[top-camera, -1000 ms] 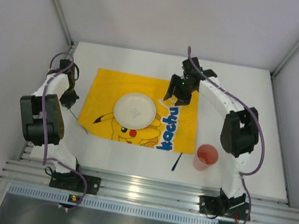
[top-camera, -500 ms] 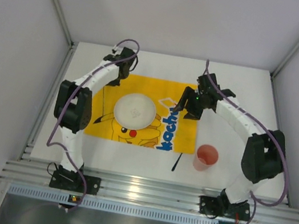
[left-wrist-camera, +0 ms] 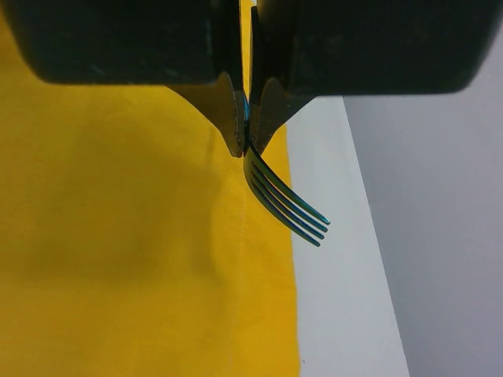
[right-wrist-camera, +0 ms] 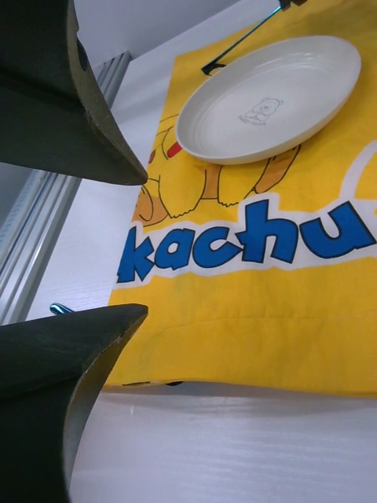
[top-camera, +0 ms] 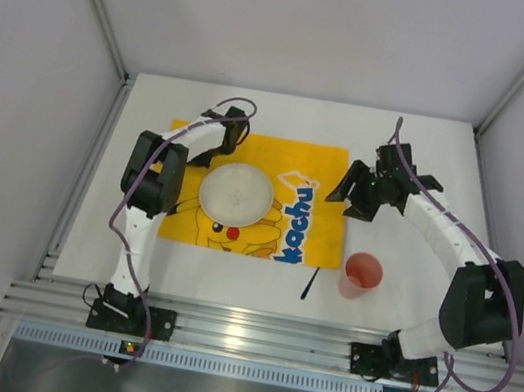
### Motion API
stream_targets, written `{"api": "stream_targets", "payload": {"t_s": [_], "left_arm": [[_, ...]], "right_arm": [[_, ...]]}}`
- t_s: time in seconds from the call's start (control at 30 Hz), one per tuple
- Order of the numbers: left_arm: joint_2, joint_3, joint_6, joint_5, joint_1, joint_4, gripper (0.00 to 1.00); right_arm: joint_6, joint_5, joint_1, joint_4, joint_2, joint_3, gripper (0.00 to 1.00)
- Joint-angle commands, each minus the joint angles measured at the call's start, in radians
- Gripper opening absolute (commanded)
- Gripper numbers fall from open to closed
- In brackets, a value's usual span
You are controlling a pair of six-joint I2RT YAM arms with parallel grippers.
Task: Set the dinner table for one person
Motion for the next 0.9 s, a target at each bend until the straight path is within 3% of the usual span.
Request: {"api": "stream_targets", "payload": {"t_s": [0.0, 0.07, 0.13, 0.17, 0.27, 0.5, 0.7, 0.87], "left_arm": [[0.002, 0.028, 0.004, -0.101, -0.042, -0.006, 0.0], [-0.007, 0.008, -0.012, -0.105, -0.049, 0.01, 0.06], [-0.027, -0.004, -0.023, -0.103, -0.048, 0.019, 0.27], [-0.033, -0.004, -0.028, -0.106, -0.049, 0.02, 0.5], [-0.057, 0.007, -0.037, -0.144, -0.048, 0.014, 0.67], [-0.129, 0.039, -0.089, -0.134, -0.048, -0.06, 0.75], [-0.255, 0.09, -0.21, 0.099, -0.06, -0.134, 0.75], [-0.373, -0.01, -0.269, 0.239, -0.085, -0.122, 0.75]], "right_arm": [[-0.025, -0.017, -0.033, -0.007, -0.044, 0.036, 0.63], [-0.038, -0.024, -0.043, -0.013, -0.043, 0.043, 0.64], [-0.047, -0.029, -0.049, -0.019, -0.035, 0.056, 0.65], [-0.051, -0.03, -0.049, -0.022, -0.032, 0.062, 0.65], [-0.062, -0.031, -0.049, -0.03, -0.024, 0.077, 0.65], [-0.09, -0.014, -0.049, -0.06, -0.021, 0.137, 0.65], [-0.143, 0.064, -0.023, -0.172, -0.064, 0.235, 0.65], [-0.125, 0.187, 0.135, -0.317, -0.09, 0.237, 0.64]]}}
